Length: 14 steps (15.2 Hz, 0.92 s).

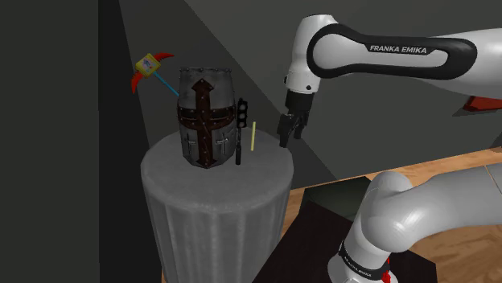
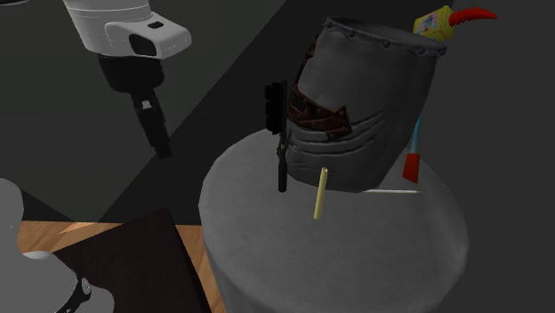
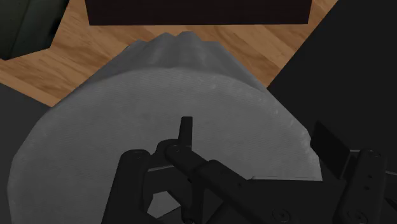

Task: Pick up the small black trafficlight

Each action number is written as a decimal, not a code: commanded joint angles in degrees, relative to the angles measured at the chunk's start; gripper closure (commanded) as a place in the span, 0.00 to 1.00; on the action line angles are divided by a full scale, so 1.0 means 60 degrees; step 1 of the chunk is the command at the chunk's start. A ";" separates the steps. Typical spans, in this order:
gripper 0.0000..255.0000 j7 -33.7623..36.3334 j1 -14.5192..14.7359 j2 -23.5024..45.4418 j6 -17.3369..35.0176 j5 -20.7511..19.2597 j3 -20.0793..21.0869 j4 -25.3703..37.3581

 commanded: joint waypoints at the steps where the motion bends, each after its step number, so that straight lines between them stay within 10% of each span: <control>1: 0.00 0.0000 0.0000 0.0000 0.0000 0.0000 0.0000 0.0000; 14: 0.00 0.1594 -0.0621 0.3071 0.4204 -0.0927 0.0877 0.1514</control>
